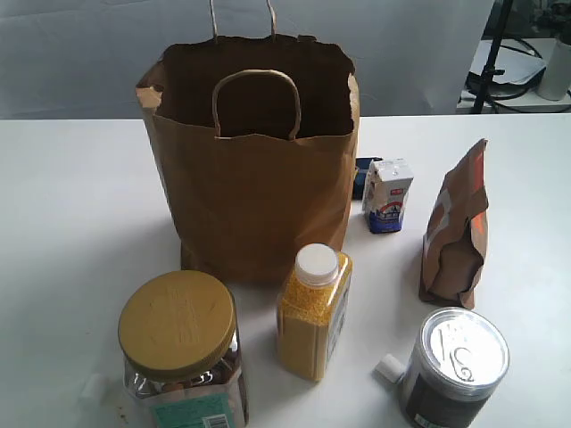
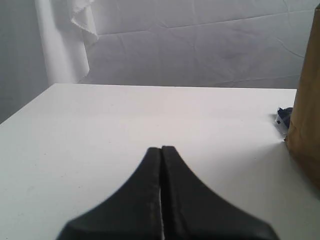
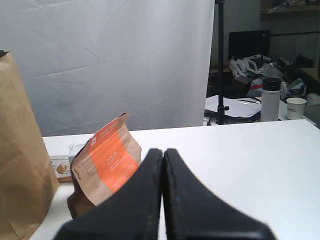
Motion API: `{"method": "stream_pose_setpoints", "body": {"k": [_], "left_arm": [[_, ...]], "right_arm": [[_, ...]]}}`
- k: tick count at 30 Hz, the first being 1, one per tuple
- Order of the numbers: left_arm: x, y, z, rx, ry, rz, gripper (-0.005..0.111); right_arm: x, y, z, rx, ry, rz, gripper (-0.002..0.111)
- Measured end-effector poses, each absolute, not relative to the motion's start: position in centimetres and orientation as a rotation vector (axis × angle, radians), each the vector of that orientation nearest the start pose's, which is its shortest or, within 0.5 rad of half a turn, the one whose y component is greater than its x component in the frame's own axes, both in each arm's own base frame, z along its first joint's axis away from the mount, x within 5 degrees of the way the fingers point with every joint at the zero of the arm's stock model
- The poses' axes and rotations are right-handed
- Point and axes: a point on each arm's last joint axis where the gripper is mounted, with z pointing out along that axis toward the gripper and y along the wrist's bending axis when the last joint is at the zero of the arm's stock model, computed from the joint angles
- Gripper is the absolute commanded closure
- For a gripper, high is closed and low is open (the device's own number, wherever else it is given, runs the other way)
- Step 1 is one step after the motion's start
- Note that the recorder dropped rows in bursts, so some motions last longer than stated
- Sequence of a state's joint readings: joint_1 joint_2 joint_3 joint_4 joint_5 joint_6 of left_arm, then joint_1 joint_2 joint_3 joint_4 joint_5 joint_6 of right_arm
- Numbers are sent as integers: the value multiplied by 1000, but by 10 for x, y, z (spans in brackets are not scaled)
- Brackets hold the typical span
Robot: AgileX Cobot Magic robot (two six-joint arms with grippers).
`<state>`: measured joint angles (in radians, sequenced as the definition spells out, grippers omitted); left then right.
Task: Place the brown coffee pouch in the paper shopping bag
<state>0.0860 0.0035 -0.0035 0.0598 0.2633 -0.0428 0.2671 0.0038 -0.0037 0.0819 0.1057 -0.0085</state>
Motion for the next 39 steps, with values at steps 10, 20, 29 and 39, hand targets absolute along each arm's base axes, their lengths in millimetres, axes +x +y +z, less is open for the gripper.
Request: {"method": "stream_pose_setpoints", "body": {"k": [10,20,29,39], "left_arm": [[55,6,190,-73,1746,88,107],[55,6,190,-73,1746,88,107],[55,6,190,-73,1746,88,107],[55,6,190,-73,1746,88,107]], "right_arm": [[54,15,213,-37,1511,395,108],[89,37,323,39,1732,624,108],[209,96,356,-304,2458,707,95],[277,106,344,-219,2791,554,50]]}}
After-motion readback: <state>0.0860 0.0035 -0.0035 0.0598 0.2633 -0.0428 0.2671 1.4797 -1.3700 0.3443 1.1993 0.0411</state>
